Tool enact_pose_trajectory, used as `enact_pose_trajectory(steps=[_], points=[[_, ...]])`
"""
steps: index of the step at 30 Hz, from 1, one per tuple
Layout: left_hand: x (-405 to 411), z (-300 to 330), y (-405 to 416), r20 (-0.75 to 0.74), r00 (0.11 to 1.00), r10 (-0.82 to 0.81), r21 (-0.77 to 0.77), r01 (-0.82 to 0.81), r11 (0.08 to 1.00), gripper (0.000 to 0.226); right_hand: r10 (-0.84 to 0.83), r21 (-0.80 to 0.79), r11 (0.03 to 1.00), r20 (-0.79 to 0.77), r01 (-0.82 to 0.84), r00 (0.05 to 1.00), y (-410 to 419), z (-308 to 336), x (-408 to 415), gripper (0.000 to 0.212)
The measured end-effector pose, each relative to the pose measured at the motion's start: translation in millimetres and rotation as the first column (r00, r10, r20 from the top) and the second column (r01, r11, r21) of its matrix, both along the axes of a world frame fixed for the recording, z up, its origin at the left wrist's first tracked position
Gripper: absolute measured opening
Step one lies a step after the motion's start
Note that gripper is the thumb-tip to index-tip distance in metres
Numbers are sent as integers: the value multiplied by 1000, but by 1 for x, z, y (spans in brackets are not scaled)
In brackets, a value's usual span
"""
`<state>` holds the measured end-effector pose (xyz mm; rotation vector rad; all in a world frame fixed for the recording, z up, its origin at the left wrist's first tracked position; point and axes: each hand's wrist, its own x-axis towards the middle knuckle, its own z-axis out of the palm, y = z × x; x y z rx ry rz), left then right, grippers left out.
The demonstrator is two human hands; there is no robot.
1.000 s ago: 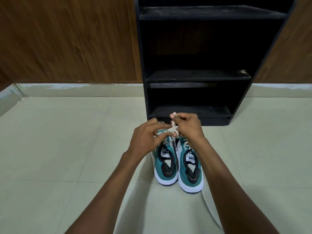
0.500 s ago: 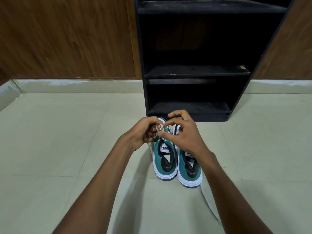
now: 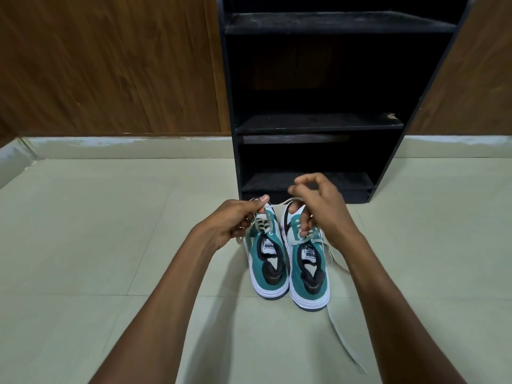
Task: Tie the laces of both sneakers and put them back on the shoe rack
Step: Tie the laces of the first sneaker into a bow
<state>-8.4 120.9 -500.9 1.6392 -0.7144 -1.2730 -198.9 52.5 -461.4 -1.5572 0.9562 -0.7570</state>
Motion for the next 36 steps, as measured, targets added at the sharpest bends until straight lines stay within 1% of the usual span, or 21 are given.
enact_pose_trajectory(steps=[3,5,7,8,10,11,12,14,16,18,19,21,23,25,27,28,30,32,33,34,36], points=[[-7,2,0,26,999,-40,-19,41,999,40,62,-43,996,-225,-74,972,7,-6,5,47],[-5,2,1,28,998,-49,-34,50,998,50,68,-146,982,-322,-121,944,6,-10,6,35],[4,-6,4,78,996,-42,-33,45,998,62,11,-218,970,-398,-106,917,-1,-14,4,26],[11,-14,7,162,986,-34,-15,37,999,60,-45,-262,961,-467,-90,883,-6,-18,1,24],[25,-32,18,365,931,10,41,-27,999,43,-204,-386,919,-637,-79,743,-17,-28,-5,22],[31,-41,23,422,905,54,59,-87,994,35,-268,-427,901,-685,-75,677,-19,-32,-8,23],[34,-49,27,434,895,98,77,-145,986,30,-307,-455,887,-706,-75,638,-20,-35,-12,26],[35,-63,29,457,875,161,139,-249,959,28,-323,-486,867,-719,-113,616,-18,-41,-15,33],[28,-67,27,569,811,135,147,-262,954,25,-295,-489,855,-733,-174,613,-13,-46,-13,46],[18,-65,23,570,817,83,50,-135,990,38,-224,-477,841,-737,-255,638,-9,-51,-7,64],[13,-64,22,564,825,38,1,-47,999,40,-176,-469,827,-738,-308,652,-8,-54,-3,65],[5,-61,21,595,802,-44,-70,106,992,32,-95,-451,791,-757,-413,646,-5,-61,5,54],[4,-59,20,648,760,-49,-107,154,982,24,-86,-455,770,-769,-447,634,-3,-68,13,33],[8,-57,20,666,743,-69,-93,174,980,18,-110,-484,771,-743,-415,661,-3,-71,15,23],[14,-55,23,664,742,-92,-64,180,982,18,-120,-502,784,-700,-366,704,-6,-71,11,19],[16,-56,23,690,717,-99,-42,177,983,21,-132,-505,787,-699,-354,703,-9,-70,7,18],[20,-59,23,755,640,-142,27,186,982,27,-172,-504,781,-742,-369,648,-15,-72,1,19],[19,-60,23,764,604,-226,129,200,971,27,-163,-474,769,-794,-428,586,-14,-75,-2,23],[19,-59,23,750,615,-242,152,196,969,25,-141,-463,764,-799,-449,584,-13,-76,-1,24],[19,-56,24,719,657,-227,141,182,973,24,-102,-451,779,-777,-436,622,-12,-76,0,23],[21,-51,24,564,817,-118,14,133,991,24,-9,-376,879,-628,-293,778,-9,-70,1,22]])
